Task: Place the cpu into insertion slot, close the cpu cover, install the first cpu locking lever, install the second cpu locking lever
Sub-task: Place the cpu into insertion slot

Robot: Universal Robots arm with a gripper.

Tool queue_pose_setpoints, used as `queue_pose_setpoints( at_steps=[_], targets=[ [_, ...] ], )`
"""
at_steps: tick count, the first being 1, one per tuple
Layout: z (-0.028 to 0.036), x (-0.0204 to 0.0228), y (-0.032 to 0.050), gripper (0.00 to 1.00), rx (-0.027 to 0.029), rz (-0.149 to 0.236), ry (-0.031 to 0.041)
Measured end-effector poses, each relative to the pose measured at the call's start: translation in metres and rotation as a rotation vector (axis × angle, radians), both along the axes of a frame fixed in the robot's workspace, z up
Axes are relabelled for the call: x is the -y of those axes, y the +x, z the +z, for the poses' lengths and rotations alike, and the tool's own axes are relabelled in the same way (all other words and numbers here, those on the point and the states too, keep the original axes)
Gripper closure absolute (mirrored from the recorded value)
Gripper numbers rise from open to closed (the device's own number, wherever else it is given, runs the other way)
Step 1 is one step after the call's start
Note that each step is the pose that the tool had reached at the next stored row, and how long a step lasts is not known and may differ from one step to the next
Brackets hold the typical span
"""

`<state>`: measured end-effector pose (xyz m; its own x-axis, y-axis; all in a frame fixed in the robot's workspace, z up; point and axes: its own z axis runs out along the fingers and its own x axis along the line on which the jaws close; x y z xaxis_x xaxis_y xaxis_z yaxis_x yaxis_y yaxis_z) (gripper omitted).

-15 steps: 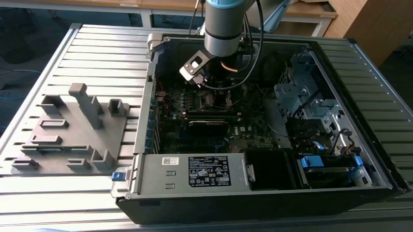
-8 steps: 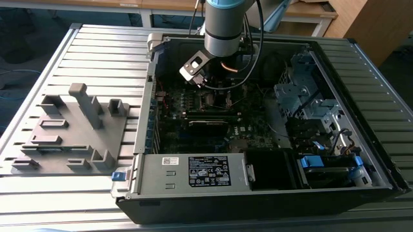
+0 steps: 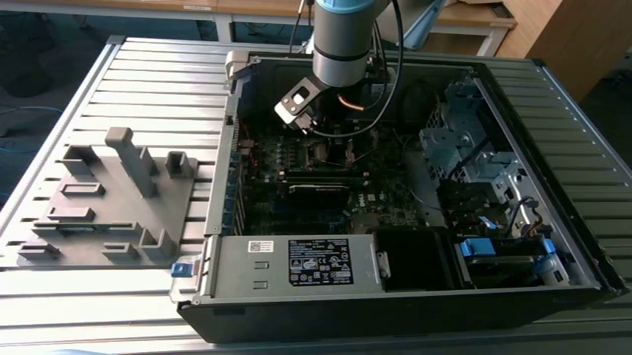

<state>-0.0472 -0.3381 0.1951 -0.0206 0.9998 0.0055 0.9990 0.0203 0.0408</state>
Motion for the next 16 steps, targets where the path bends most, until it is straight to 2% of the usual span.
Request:
queue_pose_setpoints(
  at_steps=[5,16],
  targets=[
    [0.0062,-0.0001,0.0001,0.44,0.0002,0.000,0.0002],
    [0.0068,-0.0001,0.0001,0.45,0.0002,0.000,0.0003]
  ],
)
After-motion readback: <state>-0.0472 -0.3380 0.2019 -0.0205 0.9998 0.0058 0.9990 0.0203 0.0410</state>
